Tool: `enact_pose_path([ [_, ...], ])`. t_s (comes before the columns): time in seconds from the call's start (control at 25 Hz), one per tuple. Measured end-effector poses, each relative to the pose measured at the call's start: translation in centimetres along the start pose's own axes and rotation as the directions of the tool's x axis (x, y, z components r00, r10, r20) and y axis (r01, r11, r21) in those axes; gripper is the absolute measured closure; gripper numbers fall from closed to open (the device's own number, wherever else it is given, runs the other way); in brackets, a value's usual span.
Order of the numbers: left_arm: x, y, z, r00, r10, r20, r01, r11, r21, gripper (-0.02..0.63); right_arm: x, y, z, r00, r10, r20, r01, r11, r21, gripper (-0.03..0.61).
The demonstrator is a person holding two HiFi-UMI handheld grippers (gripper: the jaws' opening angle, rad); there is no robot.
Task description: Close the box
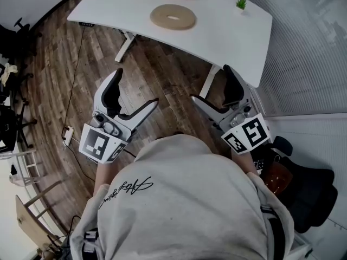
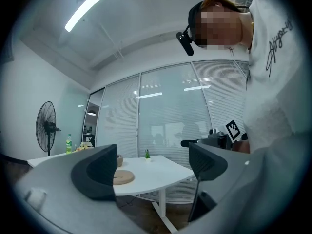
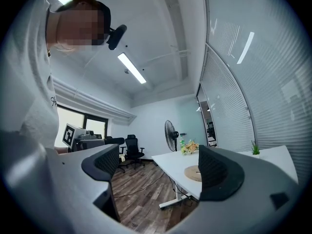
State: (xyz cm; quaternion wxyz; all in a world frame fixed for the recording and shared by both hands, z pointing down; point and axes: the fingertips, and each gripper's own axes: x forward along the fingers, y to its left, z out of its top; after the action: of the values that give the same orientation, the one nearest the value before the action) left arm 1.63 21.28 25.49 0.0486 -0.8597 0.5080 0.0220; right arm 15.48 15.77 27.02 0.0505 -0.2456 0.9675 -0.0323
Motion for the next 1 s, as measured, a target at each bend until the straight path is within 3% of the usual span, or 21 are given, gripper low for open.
enact_pose_path([
  [0.24, 1.1, -1.3, -0.5, 0.999, -0.039, -0.009, 0.039, 0.999, 0.024, 0.169, -0.5, -1.6, -0.7, 1.0, -0.009, 0.003, 0.009, 1.0, 0.013, 0.087],
  [0.68, 2.2, -1.8, -0.9, 1.0, 0.002, 0.014, -0.001, 1.0, -0.015, 0.17, -1.8, -2.7, -1.0, 0.999, 0.023, -0.025, -0.023, 0.999, -0.023, 0.09],
  [1.0, 2.1, -1.4, -2.0, 1.0, 0.011, -0.003, -0.011, 0.999, -0.041, 0.172, -1.7, -4.1, -2.0, 0.999, 0.003, -0.054, -0.004, 1.0, -0.017, 0.091],
])
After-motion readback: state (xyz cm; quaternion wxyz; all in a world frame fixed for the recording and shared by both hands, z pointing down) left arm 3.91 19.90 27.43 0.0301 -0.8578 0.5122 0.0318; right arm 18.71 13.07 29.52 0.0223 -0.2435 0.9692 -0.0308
